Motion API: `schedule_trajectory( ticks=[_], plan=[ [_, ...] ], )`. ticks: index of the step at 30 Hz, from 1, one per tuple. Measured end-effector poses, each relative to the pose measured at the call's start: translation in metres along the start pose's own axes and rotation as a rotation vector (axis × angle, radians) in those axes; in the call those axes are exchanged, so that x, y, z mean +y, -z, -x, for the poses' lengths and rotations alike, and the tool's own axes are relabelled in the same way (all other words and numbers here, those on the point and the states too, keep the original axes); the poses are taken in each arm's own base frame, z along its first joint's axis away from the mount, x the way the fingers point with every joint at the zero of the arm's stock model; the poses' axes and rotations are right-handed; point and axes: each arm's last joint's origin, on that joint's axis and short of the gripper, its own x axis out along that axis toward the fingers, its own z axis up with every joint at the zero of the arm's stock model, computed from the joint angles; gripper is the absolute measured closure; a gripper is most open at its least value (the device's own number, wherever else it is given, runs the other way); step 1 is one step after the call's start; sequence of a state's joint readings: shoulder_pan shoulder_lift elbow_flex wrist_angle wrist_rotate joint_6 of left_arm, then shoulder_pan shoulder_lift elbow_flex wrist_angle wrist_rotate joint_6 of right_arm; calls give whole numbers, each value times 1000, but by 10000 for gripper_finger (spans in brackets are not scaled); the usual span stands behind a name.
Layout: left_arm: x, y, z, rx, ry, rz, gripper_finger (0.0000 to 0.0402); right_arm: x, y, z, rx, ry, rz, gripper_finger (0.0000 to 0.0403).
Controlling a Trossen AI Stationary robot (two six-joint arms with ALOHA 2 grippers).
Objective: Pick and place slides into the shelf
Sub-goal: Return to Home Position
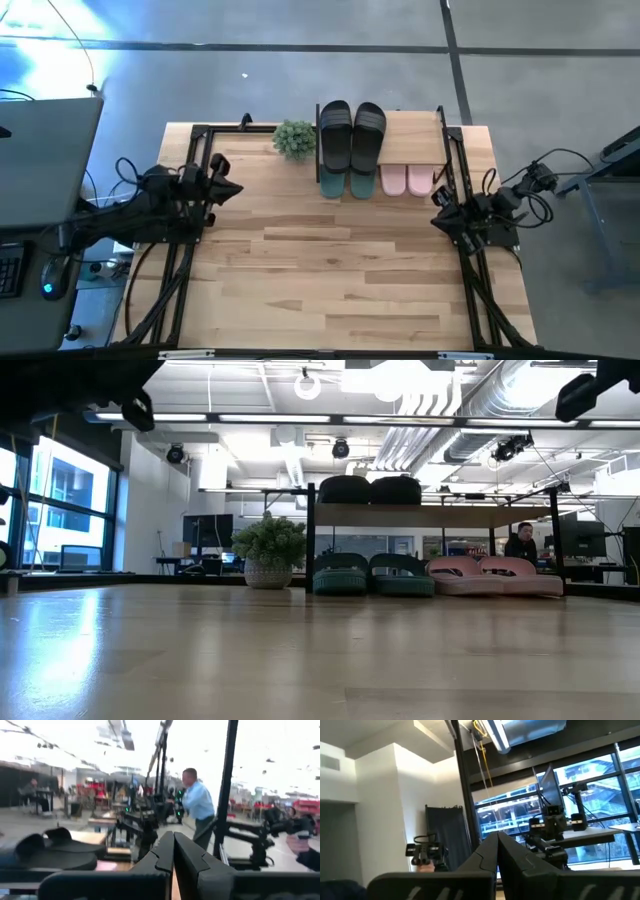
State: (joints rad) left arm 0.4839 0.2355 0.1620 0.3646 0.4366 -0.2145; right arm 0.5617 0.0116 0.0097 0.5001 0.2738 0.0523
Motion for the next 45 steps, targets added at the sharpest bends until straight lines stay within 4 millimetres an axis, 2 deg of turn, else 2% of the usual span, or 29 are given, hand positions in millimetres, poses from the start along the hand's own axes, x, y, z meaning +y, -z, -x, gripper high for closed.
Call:
schedule_trajectory(
  ticks=[5, 13, 19, 27, 33, 39, 45],
  plan=[
    [2, 15, 7, -44, -66, 14, 401, 1, 3, 0, 27, -41, 11, 403],
    [8, 42, 11, 21, -136, 50, 401, 0, 14, 1, 141, -40, 16, 403],
    [8, 43, 11, 29, -146, 46, 401, -1, 23, 3, 231, -19, 80, 403],
    [10, 48, 11, 89, -172, -4, 400, -9, 39, 9, 388, 187, 114, 403],
    [14, 62, 14, 220, -269, 38, 399, -10, 40, 9, 397, 224, 117, 403],
    [14, 74, 18, 342, -289, 80, 399, -10, 40, 9, 397, 222, 117, 403],
    [14, 74, 18, 344, -290, 81, 398, -10, 39, 9, 398, 221, 117, 402]
  ],
)
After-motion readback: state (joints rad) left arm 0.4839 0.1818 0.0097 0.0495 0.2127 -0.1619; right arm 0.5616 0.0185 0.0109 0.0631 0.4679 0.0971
